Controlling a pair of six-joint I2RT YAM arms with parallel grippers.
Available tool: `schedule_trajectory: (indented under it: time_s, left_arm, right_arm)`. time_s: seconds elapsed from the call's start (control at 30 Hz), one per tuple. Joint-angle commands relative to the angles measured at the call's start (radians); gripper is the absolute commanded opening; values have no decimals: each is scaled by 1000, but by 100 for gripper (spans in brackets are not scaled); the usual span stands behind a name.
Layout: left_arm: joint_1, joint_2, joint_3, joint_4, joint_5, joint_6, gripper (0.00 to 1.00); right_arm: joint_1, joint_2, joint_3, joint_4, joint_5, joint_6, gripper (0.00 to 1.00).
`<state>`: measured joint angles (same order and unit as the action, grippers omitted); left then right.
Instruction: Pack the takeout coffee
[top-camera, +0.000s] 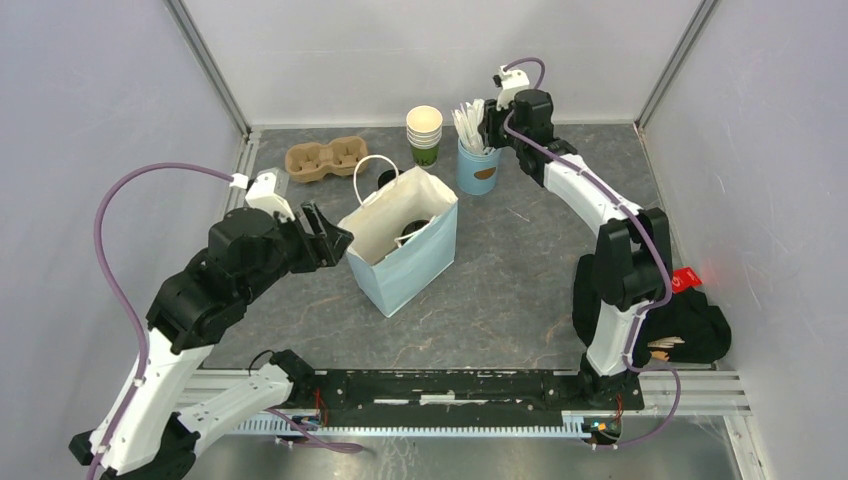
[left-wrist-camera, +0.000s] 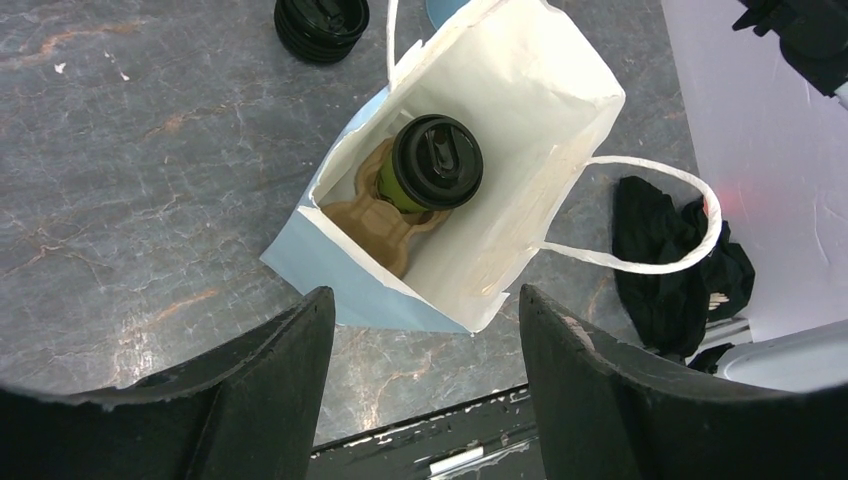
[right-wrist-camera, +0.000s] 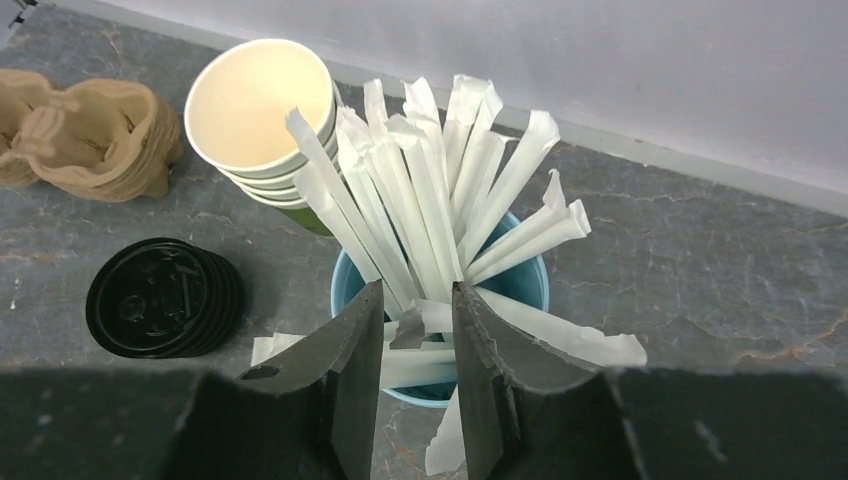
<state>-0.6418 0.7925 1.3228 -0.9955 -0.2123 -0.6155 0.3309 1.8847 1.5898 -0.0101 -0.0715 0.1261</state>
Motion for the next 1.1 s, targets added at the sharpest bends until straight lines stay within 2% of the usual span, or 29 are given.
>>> schedule_trajectory:
  time_s: [0.0,0.17,0.37,0.5,0.67,0.8,0.87,1.07]
  left_arm:
    - [-1,-10,49,-4,-33,25,74]
    - [-1,-2,68,-12,-25,29,74]
    - [-1,2,112,-19,-25,54,73]
    - [-1,2,117,-15,-25,76,73]
    - [-1,2,123,18,-37,62,73]
    - [-1,27,162,27,12,2,73]
    - [-1,40,184,15,27,-25,72]
    - [-1,32,228,9,33,-82,72]
  right_arm:
    - [2,24,51,20,-2,-7,35]
    - [3,49,81,13,2,-15,26]
    - [7,4,134,-63,16,1,4]
    - [14,-98,118,-58,26,15,2]
    - [15,-173,112,24,96,-54,0]
    - [15,-139,296,-56,110,-85,0]
    - [15,-157,327,-68,95,-64,0]
    - [16,-375,218,-68,73,40,0]
